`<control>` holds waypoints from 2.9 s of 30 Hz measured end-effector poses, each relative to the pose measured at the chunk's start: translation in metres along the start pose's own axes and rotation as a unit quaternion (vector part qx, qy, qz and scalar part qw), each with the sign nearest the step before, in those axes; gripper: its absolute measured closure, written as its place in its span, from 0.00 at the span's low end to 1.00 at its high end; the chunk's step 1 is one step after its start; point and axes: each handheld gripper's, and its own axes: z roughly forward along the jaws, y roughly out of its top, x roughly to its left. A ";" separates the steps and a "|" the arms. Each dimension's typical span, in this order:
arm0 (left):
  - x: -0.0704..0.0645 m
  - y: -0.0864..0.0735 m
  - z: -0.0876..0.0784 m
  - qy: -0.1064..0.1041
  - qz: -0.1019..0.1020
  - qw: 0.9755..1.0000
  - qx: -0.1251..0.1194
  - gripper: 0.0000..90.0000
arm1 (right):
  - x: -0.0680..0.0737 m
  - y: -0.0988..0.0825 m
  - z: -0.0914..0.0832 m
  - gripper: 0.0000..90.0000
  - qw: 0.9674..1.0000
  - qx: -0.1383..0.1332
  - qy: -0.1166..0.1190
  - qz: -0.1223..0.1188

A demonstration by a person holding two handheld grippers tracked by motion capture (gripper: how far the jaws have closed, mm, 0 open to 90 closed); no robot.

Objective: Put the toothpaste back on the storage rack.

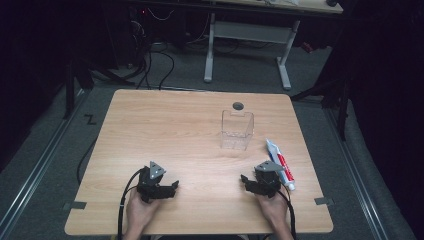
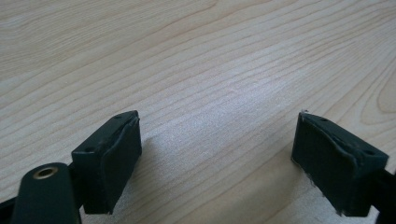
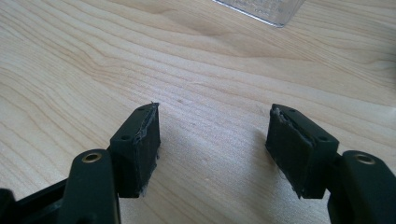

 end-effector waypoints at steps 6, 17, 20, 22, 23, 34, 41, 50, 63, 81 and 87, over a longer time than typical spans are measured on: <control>0.000 0.000 0.000 0.004 -0.001 1.000 0.001 0.19 | 0.000 0.000 0.000 0.39 1.000 0.000 -0.001 0.002; -0.001 0.001 0.001 0.016 -0.013 1.000 0.004 0.16 | 0.001 0.000 0.000 0.38 1.000 0.001 -0.002 0.004; -0.001 0.001 0.001 0.016 -0.013 1.000 0.004 0.15 | 0.001 0.000 0.000 0.38 1.000 0.001 -0.003 0.004; -0.001 0.000 0.001 0.015 -0.013 1.000 0.003 0.16 | 0.001 0.000 0.000 0.38 1.000 0.001 -0.004 0.005; -0.001 0.000 0.001 0.015 -0.013 1.000 0.003 0.16 | 0.001 0.000 0.000 0.38 1.000 0.001 -0.004 0.004; -0.001 -0.001 -0.001 0.015 -0.013 1.000 0.005 0.16 | 0.001 0.000 0.000 0.37 1.000 0.002 -0.002 0.002; -0.002 -0.001 -0.001 0.016 -0.013 1.000 0.005 0.16 | 0.002 0.000 0.000 0.36 1.000 0.002 -0.006 0.004; -0.003 -0.001 -0.001 0.013 -0.010 1.000 0.004 0.16 | 0.005 -0.005 -0.006 0.39 1.000 -0.004 -0.014 0.003; -0.004 -0.001 -0.001 0.014 -0.012 1.000 0.005 0.16 | 0.000 -0.012 -0.028 0.46 1.000 -0.009 -0.003 0.026; -0.004 -0.001 -0.001 0.013 -0.012 1.000 0.005 0.16 | -0.004 -0.017 -0.040 0.47 1.000 0.000 -0.010 0.029; -0.004 -0.002 -0.002 0.013 -0.012 1.000 0.005 0.16 | -0.005 -0.017 -0.044 0.49 0.999 -0.004 -0.016 0.033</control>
